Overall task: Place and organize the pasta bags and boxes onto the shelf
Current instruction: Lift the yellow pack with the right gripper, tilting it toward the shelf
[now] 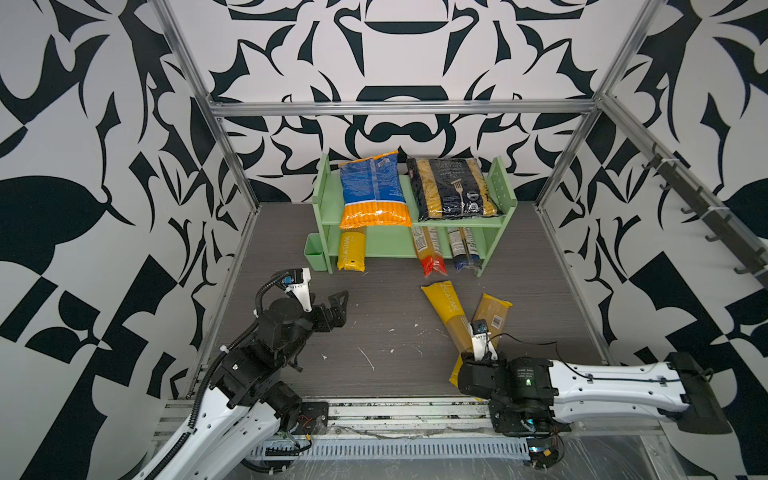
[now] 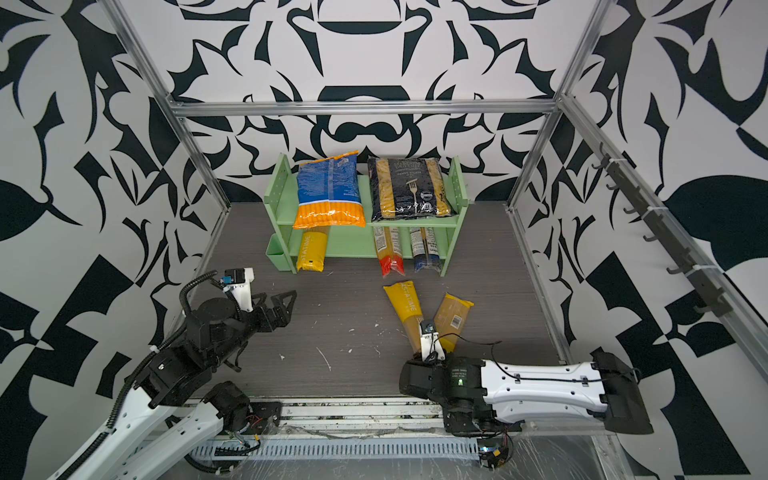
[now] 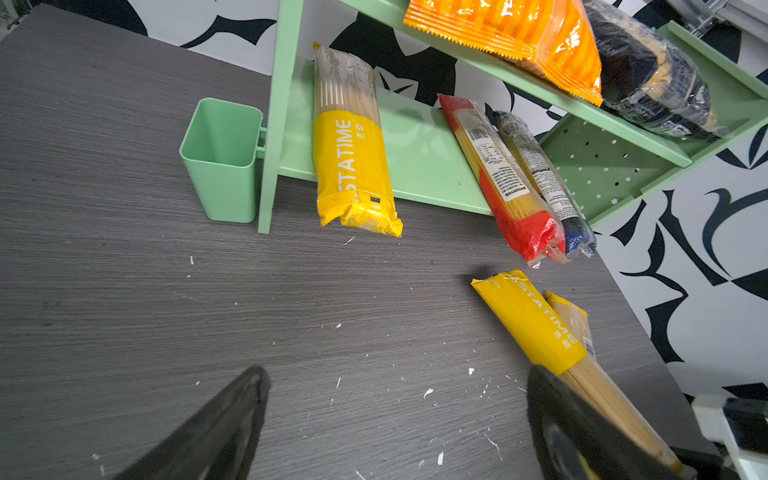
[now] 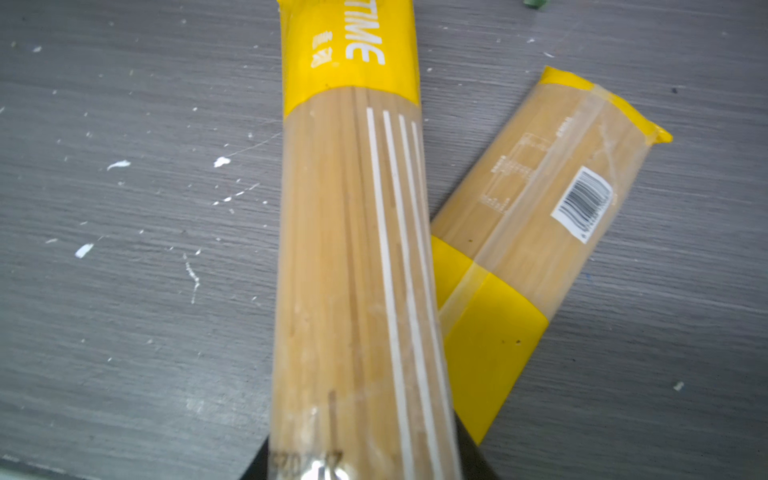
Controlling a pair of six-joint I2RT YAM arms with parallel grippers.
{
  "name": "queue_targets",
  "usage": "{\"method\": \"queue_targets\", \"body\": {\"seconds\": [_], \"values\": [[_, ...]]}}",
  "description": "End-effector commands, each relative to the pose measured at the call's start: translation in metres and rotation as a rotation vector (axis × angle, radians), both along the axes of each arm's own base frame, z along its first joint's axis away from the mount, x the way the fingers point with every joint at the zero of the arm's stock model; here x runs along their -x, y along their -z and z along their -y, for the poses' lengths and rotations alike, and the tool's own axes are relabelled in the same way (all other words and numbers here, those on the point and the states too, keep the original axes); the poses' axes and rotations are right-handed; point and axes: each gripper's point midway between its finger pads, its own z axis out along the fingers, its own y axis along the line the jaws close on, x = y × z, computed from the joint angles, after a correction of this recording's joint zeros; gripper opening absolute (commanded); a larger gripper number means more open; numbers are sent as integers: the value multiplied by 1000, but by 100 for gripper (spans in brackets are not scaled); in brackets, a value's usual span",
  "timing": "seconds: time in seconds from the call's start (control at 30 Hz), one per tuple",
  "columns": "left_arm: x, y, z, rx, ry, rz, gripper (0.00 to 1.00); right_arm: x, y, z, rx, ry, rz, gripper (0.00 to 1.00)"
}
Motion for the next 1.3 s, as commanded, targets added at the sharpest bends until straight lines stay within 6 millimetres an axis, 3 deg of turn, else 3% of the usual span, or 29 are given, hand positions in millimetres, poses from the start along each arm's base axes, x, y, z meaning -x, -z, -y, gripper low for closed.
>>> {"method": "queue_targets", "body": {"seconds": [0.0,0.27,0.57,1.0,1.27], "values": [[2,-13,-7,-2,-21,27,99,-18,-52,-41,-154,-20,136,0],[7,-15,-19,5,-63,33,99,-14,-71,-73,-188,-112,129,0],[8,-22,-24,-21,-77,45,99,-8,-109,-98,-233,-199,156,0],[4,-32,-25,-24,-86,67,100,-15,-170,-104,-277,-227,266,0],[1,-42,-24,-41,-88,87,99,-26,-189,-101,-266,-192,347,0]]}}
